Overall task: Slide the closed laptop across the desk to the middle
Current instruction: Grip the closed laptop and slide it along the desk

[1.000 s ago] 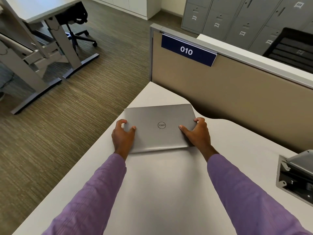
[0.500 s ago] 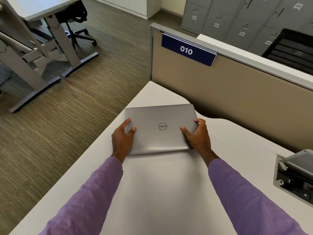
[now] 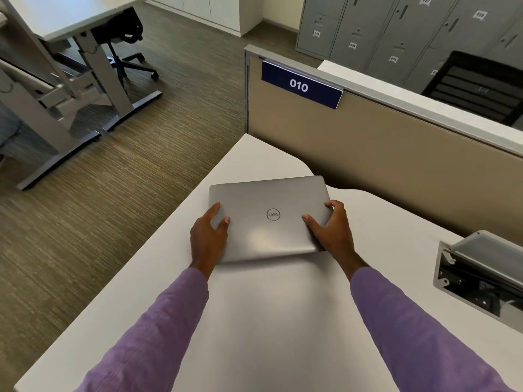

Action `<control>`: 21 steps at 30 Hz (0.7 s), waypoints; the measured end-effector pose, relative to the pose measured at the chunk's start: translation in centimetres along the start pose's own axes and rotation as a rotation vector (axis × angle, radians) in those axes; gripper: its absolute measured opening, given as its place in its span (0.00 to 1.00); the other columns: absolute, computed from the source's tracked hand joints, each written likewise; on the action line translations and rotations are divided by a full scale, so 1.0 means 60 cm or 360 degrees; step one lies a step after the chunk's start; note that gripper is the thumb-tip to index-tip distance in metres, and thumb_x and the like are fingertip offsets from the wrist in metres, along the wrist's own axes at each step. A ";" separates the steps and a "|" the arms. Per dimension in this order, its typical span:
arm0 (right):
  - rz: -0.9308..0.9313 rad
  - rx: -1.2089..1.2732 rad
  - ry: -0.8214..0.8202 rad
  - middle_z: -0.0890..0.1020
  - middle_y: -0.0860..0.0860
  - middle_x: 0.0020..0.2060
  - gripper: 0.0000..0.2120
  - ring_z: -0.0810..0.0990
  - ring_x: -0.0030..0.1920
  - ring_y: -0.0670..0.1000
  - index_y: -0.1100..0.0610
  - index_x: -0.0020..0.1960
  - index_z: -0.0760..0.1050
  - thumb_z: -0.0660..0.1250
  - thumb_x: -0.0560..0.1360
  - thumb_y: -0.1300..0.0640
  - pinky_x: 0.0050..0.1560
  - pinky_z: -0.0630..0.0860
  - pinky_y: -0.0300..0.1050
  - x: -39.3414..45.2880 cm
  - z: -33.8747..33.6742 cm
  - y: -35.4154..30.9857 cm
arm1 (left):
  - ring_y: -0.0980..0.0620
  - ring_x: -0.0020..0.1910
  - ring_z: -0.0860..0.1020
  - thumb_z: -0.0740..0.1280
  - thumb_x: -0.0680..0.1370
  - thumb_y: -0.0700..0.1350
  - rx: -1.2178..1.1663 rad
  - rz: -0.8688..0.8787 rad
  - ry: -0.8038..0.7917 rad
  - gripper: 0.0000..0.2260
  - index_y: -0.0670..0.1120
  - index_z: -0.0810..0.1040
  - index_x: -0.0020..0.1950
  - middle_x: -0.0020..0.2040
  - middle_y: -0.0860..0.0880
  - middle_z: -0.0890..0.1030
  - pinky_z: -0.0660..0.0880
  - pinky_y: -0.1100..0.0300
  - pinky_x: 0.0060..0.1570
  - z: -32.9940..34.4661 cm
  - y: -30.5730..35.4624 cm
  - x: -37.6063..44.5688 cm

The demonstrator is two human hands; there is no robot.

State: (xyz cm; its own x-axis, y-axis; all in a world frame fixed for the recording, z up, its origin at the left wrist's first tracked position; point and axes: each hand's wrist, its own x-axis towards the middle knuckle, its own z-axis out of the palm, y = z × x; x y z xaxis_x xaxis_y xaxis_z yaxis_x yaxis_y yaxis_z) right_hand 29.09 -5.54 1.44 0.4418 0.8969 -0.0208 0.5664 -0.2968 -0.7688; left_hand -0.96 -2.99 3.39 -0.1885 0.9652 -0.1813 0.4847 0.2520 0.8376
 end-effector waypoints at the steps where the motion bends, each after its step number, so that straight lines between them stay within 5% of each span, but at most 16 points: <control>1: -0.0006 0.0009 0.0005 0.73 0.47 0.60 0.33 0.75 0.61 0.52 0.53 0.65 0.67 0.77 0.68 0.40 0.59 0.75 0.50 -0.008 -0.005 0.000 | 0.43 0.65 0.78 0.70 0.79 0.48 0.0005 -0.0004 -0.0002 0.22 0.51 0.74 0.73 0.66 0.43 0.80 0.72 0.53 0.68 -0.003 0.001 -0.008; 21: 0.0090 0.0070 0.0036 0.74 0.47 0.60 0.32 0.75 0.61 0.52 0.50 0.64 0.67 0.77 0.68 0.40 0.58 0.75 0.52 -0.190 -0.083 0.039 | 0.41 0.65 0.78 0.69 0.80 0.48 0.0093 0.0024 -0.0087 0.23 0.49 0.72 0.75 0.66 0.41 0.80 0.72 0.54 0.65 -0.027 -0.018 -0.185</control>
State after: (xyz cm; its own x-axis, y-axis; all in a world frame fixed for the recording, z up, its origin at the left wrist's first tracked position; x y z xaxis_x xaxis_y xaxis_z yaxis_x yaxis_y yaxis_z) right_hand 28.83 -18.11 3.05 0.4880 0.8713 -0.0512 0.5092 -0.3319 -0.7941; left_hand -0.75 -14.05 5.33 -0.1347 0.9708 -0.1985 0.5362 0.2398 0.8093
